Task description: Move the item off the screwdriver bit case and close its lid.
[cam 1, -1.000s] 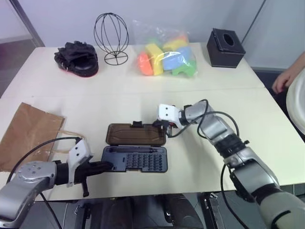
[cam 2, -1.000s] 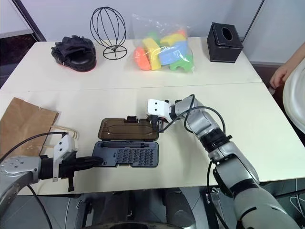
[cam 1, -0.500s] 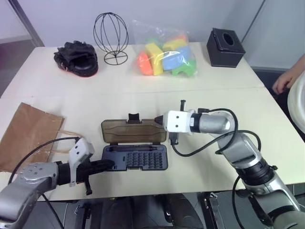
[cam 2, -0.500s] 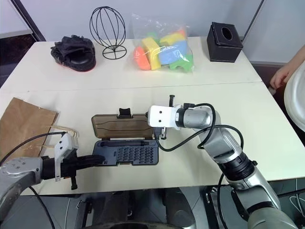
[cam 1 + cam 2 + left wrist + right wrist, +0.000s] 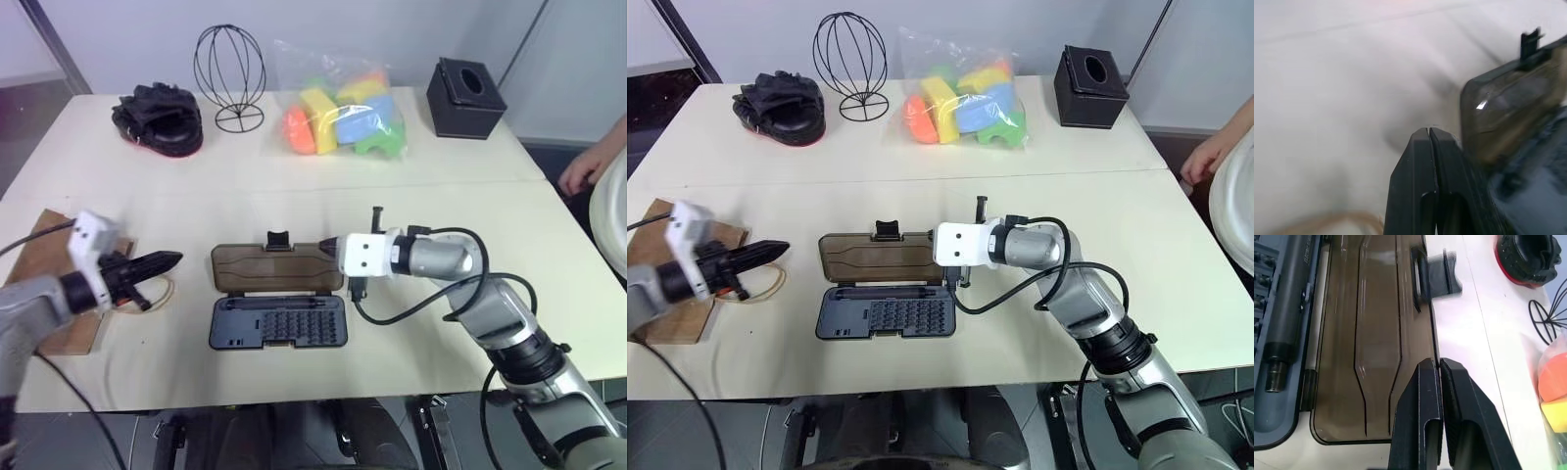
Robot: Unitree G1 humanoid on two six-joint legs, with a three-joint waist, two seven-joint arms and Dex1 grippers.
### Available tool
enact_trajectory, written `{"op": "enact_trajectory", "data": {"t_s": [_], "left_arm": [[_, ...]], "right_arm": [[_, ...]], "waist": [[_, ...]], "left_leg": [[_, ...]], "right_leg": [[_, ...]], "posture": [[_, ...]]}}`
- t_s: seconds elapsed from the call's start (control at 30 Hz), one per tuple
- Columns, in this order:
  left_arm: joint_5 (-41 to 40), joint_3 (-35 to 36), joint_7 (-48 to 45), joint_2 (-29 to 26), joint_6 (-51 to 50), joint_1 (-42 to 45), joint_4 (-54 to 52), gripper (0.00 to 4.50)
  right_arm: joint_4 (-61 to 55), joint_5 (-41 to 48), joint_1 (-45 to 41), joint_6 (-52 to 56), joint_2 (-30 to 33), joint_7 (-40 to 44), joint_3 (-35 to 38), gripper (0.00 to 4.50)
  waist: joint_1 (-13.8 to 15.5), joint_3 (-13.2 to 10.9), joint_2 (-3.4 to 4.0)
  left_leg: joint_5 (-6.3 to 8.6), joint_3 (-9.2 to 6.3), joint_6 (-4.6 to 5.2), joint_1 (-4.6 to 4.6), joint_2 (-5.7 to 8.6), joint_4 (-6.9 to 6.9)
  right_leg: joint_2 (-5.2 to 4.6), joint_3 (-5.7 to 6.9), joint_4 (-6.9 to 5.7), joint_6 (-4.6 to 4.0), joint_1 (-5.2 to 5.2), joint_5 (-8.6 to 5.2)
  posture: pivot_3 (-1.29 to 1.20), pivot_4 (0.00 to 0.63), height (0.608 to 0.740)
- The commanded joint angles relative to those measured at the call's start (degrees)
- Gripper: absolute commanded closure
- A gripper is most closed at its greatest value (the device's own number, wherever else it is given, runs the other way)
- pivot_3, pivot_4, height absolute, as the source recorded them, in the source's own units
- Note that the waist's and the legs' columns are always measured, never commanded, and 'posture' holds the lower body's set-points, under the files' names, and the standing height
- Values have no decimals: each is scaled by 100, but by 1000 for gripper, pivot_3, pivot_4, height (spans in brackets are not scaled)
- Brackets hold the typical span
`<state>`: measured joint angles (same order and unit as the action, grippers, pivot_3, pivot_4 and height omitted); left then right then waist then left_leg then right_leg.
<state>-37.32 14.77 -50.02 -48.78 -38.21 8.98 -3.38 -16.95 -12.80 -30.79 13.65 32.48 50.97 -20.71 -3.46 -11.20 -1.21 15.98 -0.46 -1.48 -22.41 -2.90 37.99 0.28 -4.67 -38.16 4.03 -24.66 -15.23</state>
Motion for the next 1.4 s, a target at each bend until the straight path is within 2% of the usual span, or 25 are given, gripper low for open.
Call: {"op": "enact_trajectory", "data": {"t_s": [0.03, 0.23, 0.37, 0.47, 0.53, 0.67, 0.77, 0.97, 1.07, 1.17, 1.4], "left_arm": [[539, -570, -230, 201, 521, 546, 532, 4500], [941, -1090, -528, 558, 828, 1199, 1139, 4500], [927, -790, -687, 330, 819, 1194, 1100, 4500], [424, -182, -938, -115, 355, 828, 459, 4500], [-221, 223, -1279, -397, -192, 331, -349, 4500], [-1017, 616, -1555, -656, -821, -649, -1754, 4500], [-906, 484, -1516, -692, -751, -1296, -2418, 4500], [87, -228, -1378, -618, 84, -1725, -2476, 4500], [351, -443, -1339, -570, 346, -1712, -2373, 4500], [431, -514, -1346, -543, 449, -1749, -2301, 4500], [755, -770, -1270, -412, 706, -1742, -2059, 4500]], "right_arm": [[-208, -17, -93, -43, 9, -49, 90, 4359], [-449, -5, 4, 202, 67, -42, 162, 4359], [-472, 87, -12, 522, 77, 12, 219, 4359], [-210, 647, -250, 1240, -104, 248, 425, 4359], [90, 1011, -438, 1630, -229, 391, 541, 4359], [981, 1296, -905, 1797, -385, 583, 499, 4359], [1667, 1418, -1263, 1753, -538, 783, 353, 4359], [2749, 1380, -1715, 1538, -773, 1004, 110, 4359], [3108, 1348, -1877, 1403, -845, 1083, 36, 3487], [3406, 1298, -1996, 1263, -924, 1135, -41, 2025], [4121, 1115, -2149, 936, -1162, 1159, -206, 2025]], "waist": [[6, 0, 0], [23, 1, -1], [17, 1, -1], [-43, -3, -6], [-56, -3, -6], [-42, -3, -4], [-37, -3, -3], [-50, -4, -1], [-47, -4, -1], [-51, -4, -1], [-54, -4, -1]], "left_leg": [[0, 1, 0, 0, 0, 0], [0, -2, 0, -2, -3, -2], [0, -2, 0, -2, -3, -2], [0, -2, 0, -2, -7, -2], [0, -3, 0, -3, -7, -3], [0, -2, 0, -1, -6, -6], [0, 0, 0, -1, -4, -5], [0, -2, 0, 1, -5, -6], [0, -1, 0, -1, -5, -6], [0, 1, 0, -1, -5, -6], [0, 2, 0, -1, -6, -9]], "right_leg": [[0, -1, 0, 3, 0, 2], [3, 2, -5, 7, -4, 4], [3, 2, -5, 8, -4, 4], [5, 2, -6, 7, -8, 4], [4, 3, -10, 7, -9, 4], [-5, 4, -9, 7, -6, 3], [-7, 2, -4, 6, -4, 2], [-1, 3, -4, -5, -5, -3], [-1, 2, -3, -5, -6, -3], [-1, 1, -3, 2, -7, 1], [-1, 2, -4, 5, -9, 2]], "posture": [[0, 150, 737], [0, 150, 737], [0, 150, 737], [0, 150, 737], [0, 150, 737], [0, 150, 737], [0, 150, 737], [0, 150, 737], [0, 150, 737], [0, 150, 737], [0, 150, 737]]}}
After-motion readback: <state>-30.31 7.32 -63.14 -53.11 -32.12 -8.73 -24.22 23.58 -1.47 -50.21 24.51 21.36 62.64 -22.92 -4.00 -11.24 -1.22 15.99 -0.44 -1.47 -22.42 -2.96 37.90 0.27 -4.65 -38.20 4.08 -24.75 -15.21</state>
